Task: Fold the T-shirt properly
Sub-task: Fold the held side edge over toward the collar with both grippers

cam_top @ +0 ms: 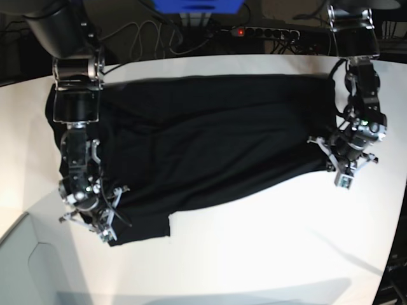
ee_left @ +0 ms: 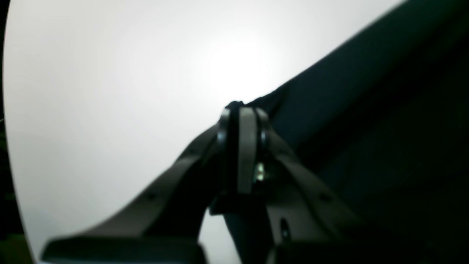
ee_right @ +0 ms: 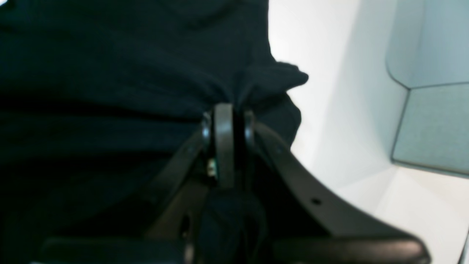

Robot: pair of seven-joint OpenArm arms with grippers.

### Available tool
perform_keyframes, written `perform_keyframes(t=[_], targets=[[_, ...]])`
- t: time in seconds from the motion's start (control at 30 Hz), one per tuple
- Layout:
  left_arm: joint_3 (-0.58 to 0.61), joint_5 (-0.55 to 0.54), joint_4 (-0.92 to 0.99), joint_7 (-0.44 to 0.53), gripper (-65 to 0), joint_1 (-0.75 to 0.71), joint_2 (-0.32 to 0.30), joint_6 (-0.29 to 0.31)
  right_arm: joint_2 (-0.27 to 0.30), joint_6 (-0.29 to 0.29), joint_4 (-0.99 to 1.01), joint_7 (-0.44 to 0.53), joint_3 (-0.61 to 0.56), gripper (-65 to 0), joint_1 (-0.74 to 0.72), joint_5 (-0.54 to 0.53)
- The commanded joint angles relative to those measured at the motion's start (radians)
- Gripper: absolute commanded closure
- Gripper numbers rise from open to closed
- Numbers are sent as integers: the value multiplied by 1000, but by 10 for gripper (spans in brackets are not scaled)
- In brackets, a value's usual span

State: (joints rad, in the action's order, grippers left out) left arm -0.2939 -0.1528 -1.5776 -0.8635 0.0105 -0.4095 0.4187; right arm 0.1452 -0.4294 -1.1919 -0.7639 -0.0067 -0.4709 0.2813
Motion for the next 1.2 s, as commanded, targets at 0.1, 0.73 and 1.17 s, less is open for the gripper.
perform_keyframes(t=[0.1, 0.73, 1.17], targets=[[-23, 138, -82, 17, -2, -33, 31, -4, 15, -6, -119, -24, 76, 0, 31, 5], [-34, 189, -160, 19, -3, -149, 50, -4, 18, -135, -388, -148, 242, 0, 191, 8], [-83, 183, -240, 19, -4, -266, 59, -2, 18, -133, -624, -188, 277, 0, 389, 9]])
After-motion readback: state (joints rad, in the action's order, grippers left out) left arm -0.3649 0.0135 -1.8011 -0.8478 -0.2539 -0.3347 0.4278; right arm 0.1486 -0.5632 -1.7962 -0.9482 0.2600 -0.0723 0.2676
